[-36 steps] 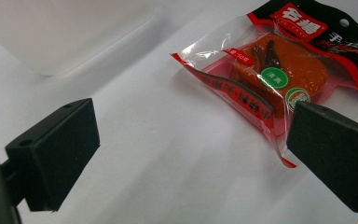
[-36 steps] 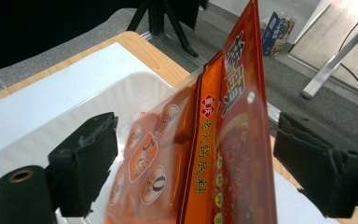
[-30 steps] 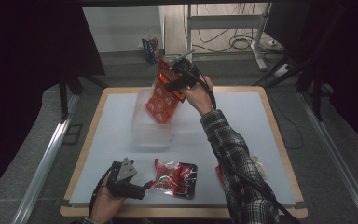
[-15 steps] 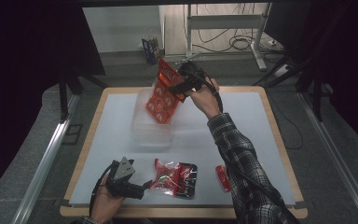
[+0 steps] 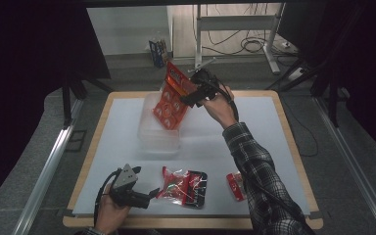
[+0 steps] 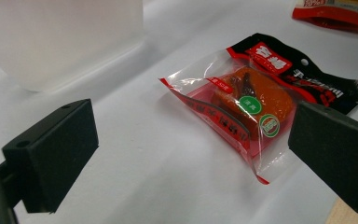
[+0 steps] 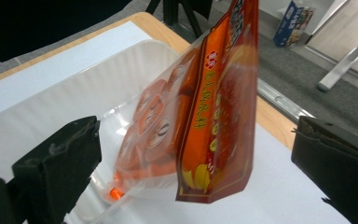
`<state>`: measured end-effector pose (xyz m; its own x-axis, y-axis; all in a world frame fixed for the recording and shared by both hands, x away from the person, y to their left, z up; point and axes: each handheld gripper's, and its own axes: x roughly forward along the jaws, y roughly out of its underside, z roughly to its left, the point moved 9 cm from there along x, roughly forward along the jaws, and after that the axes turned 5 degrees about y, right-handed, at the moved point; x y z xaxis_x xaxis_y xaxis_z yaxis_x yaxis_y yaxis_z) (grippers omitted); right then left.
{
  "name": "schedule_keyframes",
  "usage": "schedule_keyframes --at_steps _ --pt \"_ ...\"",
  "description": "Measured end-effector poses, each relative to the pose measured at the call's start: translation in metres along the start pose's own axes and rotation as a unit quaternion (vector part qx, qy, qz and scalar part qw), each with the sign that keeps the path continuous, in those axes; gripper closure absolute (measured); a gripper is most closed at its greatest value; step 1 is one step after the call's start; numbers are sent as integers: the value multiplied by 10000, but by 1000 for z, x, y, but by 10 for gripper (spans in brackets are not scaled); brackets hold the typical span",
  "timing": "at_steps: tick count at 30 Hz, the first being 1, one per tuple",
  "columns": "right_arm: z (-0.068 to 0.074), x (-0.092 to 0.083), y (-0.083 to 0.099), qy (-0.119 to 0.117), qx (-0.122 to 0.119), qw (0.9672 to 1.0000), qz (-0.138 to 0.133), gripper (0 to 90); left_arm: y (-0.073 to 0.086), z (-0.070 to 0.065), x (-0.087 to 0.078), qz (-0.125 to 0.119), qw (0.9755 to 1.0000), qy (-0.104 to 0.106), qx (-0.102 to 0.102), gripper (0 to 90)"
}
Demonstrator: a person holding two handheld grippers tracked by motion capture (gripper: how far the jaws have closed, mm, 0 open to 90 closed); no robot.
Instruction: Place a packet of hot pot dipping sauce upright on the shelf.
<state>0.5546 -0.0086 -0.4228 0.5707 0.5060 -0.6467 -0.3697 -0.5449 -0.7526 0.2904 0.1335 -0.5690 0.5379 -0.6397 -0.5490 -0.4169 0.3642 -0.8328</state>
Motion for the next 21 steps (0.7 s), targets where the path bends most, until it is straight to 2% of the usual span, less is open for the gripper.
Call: schedule_keyframes --at_steps 14,21 --pt "2 -9 10 -31 -40 10000 23 0 -1 2 -1 -86 9999 -4 -66 13" --pt "5 -18 16 -135 -46 9999 -2 0 -1 3 0 -105 9999 -2 -50 15"
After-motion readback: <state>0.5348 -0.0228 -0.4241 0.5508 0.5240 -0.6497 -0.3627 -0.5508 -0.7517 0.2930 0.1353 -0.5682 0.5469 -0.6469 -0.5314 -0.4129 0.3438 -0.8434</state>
